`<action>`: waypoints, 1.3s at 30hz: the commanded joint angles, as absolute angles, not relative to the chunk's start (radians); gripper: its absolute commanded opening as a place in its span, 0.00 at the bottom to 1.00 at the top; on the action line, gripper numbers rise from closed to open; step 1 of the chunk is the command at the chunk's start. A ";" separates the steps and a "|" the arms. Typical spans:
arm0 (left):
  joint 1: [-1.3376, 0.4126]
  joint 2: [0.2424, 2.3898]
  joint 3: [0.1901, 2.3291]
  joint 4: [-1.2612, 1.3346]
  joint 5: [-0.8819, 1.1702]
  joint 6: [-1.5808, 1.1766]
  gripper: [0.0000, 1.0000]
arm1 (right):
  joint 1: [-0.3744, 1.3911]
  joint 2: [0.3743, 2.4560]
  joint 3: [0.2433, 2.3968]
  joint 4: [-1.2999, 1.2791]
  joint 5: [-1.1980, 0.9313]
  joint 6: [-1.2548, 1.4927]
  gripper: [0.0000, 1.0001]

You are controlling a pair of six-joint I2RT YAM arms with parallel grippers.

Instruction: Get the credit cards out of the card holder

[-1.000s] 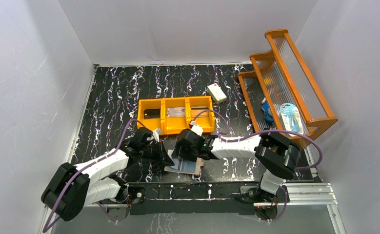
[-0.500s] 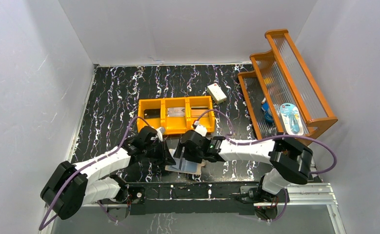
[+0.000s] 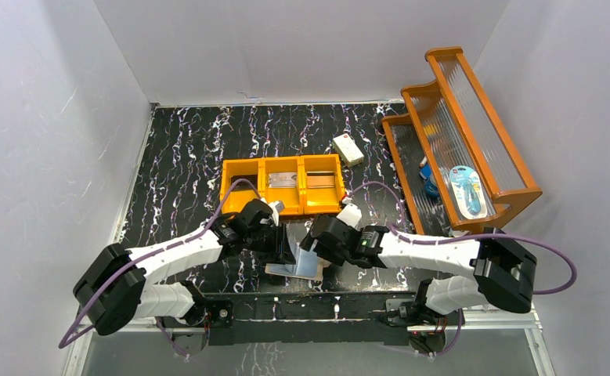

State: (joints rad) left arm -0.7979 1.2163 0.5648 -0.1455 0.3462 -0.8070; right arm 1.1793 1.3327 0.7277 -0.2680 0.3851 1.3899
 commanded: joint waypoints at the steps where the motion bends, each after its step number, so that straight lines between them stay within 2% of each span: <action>1: -0.815 1.216 0.590 -0.193 0.288 -0.814 0.25 | 1.181 1.274 0.705 -0.285 0.446 1.437 0.78; 5: -0.816 1.189 0.586 -0.246 0.228 -0.822 0.22 | 1.181 1.252 0.683 -0.209 0.408 1.382 0.74; 8: -0.815 1.166 0.594 -0.294 0.176 -0.817 0.26 | 1.181 1.246 0.663 -0.098 0.356 1.323 0.69; 13: -0.815 1.166 0.603 -0.329 0.153 -0.804 0.27 | 1.181 1.273 0.645 0.041 0.277 1.267 0.61; 23: -0.816 1.161 0.605 -0.362 0.116 -0.794 0.10 | 1.134 1.393 0.602 0.213 0.103 1.288 0.50; 28: -0.816 1.161 0.594 -0.370 0.112 -0.784 0.06 | 1.107 1.449 0.581 0.271 0.039 1.305 0.49; 39: -0.816 1.179 0.570 -0.378 0.091 -0.767 0.03 | 1.066 1.546 0.554 0.324 -0.040 1.328 0.46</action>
